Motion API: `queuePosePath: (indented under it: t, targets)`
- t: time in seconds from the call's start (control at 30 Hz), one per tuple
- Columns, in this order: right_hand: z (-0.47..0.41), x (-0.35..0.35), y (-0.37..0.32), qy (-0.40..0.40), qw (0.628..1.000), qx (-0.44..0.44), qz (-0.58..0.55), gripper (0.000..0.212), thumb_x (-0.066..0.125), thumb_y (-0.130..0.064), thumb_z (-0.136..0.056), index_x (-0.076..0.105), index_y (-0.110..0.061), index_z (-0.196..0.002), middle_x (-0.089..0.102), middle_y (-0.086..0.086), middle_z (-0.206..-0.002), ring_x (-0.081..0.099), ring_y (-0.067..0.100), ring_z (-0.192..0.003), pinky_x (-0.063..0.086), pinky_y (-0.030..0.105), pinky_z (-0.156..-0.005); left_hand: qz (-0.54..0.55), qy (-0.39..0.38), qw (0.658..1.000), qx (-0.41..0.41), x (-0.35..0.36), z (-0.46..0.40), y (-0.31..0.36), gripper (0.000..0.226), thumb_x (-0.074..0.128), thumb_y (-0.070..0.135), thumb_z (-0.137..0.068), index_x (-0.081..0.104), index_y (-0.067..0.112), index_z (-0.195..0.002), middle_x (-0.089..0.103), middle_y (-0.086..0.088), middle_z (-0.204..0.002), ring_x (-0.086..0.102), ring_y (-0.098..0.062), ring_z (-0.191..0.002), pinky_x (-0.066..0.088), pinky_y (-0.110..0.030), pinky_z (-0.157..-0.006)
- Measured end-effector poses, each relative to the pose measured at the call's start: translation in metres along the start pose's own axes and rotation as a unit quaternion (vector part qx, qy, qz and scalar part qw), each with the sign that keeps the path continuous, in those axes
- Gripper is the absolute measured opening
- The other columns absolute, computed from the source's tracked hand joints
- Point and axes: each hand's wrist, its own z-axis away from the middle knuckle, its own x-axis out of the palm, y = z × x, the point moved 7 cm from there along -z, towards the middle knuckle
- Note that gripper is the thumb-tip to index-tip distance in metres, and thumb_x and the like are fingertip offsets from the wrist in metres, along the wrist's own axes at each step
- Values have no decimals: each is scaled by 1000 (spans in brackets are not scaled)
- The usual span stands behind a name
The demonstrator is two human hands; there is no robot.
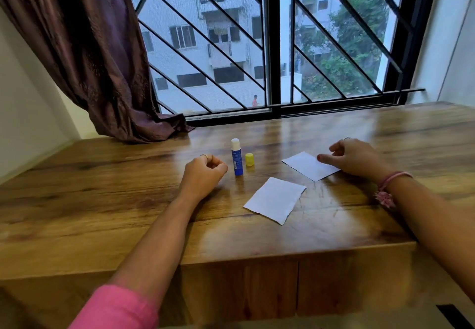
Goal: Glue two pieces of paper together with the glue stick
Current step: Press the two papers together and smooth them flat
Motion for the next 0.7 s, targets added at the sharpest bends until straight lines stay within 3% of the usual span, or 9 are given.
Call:
queuePosePath:
  t: [0.1, 0.23, 0.43, 0.53, 0.63, 0.7]
  targets:
    - [2, 9, -7, -7, 1000, -2, 12, 67, 66, -56, -77, 60, -2, -115, 66, 10, -109, 59, 24, -100, 35, 26, -74, 7, -22, 997, 73, 2, 8, 15, 4, 63, 17, -84, 65, 18, -82, 62, 1, -72, 48, -8, -57, 44, -22, -55]
    - [3, 16, -13, -25, 999, -16, 27, 68, 73, -53, -71, 61, 0, -113, 64, 12, -111, 56, 25, -102, 34, 26, -75, -10, -96, 980, 172, 12, 23, 36, 15, 64, 9, -81, 67, 23, -78, 61, 0, -81, 46, -1, -55, 38, -11, -53]
    - [2, 16, -8, -32, 999, -4, -12, 69, 78, -48, -68, 59, -5, -119, 65, 10, -112, 55, 19, -92, 37, 25, -76, -14, -126, 969, 210, 15, 32, 47, 21, 59, -1, -82, 72, 14, -85, 60, -2, -90, 46, -5, -59, 38, -14, -58]
    - [3, 17, -5, -42, 998, 5, -43, 72, 81, -47, -64, 58, -9, -120, 66, 8, -110, 54, 15, -88, 38, 25, -75, 0, -157, 963, 219, 19, 39, 54, 34, 48, -11, -82, 73, 9, -92, 63, -7, -100, 55, -9, -80, 41, -14, -71]
    - [4, 16, -1, -45, 994, 24, -95, 72, 86, -43, -58, 58, -12, -118, 63, 5, -101, 57, 17, -88, 40, 25, -70, 15, -194, 950, 246, 23, 47, 63, 40, 45, -16, -79, 74, 5, -96, 66, -5, -109, 51, 6, -100, 34, -5, -85]
    - [4, 16, 1, -50, 991, 32, -117, 71, 88, -40, -57, 59, -13, -116, 62, 3, -98, 59, 18, -88, 41, 26, -68, 6, -212, 945, 248, 26, 49, 64, 40, 45, -10, -80, 74, 9, -99, 66, -1, -115, 47, 5, -105, 30, -7, -90]
